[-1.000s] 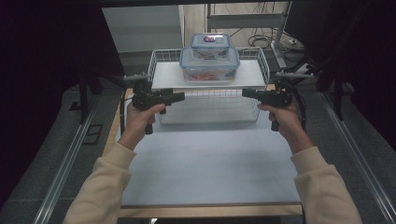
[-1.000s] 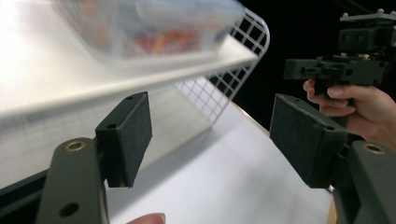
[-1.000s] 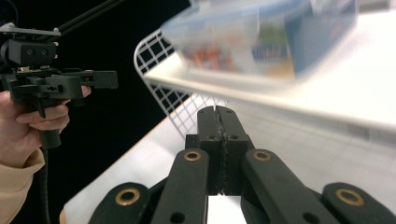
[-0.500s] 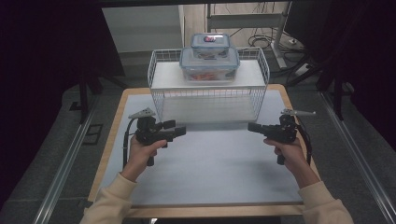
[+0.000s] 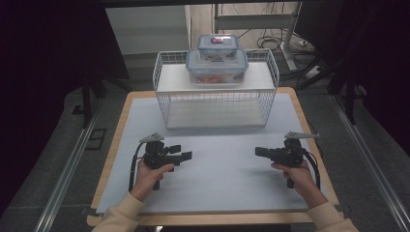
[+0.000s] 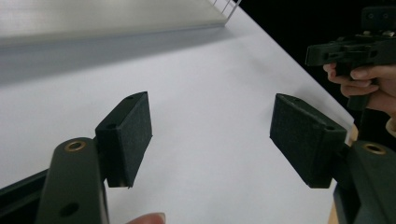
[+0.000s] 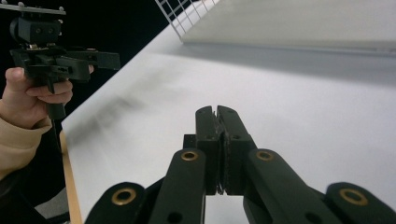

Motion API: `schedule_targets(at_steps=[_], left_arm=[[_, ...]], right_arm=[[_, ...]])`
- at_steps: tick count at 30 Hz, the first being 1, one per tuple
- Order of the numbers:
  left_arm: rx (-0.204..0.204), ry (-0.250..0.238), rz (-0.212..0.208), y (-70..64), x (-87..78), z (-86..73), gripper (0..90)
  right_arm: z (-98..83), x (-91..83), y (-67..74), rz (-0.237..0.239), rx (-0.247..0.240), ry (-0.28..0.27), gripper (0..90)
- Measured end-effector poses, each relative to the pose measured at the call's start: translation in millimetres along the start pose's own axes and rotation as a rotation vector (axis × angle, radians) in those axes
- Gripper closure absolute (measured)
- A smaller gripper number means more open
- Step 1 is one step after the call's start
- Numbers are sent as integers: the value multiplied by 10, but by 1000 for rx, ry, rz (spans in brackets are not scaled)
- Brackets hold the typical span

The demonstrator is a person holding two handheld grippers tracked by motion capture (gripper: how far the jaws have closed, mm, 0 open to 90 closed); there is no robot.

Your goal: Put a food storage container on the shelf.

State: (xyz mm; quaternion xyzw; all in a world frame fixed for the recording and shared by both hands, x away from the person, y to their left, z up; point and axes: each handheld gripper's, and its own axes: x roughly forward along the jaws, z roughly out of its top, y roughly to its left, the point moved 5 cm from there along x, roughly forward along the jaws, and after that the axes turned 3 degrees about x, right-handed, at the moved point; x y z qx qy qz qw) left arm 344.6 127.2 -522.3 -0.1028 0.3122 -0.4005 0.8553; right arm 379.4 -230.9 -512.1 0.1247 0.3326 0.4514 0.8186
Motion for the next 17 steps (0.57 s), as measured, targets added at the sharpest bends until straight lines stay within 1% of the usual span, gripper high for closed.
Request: schedule_targets(at_steps=[2,3,5,7,8,9,12,14,17], left_arm=[[-7,4,2,5,20,-23,293],[-10,4,2,5,24,-26,292],[-13,2,1,0,30,-28,290],[-4,4,9,-1,35,-36,288],[-3,5,10,0,37,-39,287],[-4,4,9,2,38,-42,286],[-15,-5,13,16,31,-34,284],[-22,-10,12,20,20,-26,283],[-16,-6,19,24,22,-30,282]], right_arm=[[-22,23,1,-8,-15,10,804],[-26,31,7,-5,-18,12,751],[-18,34,20,-20,-22,8,625],[1,25,27,-32,-14,-5,494],[7,16,31,-41,-9,-12,465],[12,9,27,-48,-18,-19,449],[12,-6,23,-69,-20,-19,386],[11,-5,18,-72,-19,-19,373],[8,13,21,-69,-27,-19,353]])
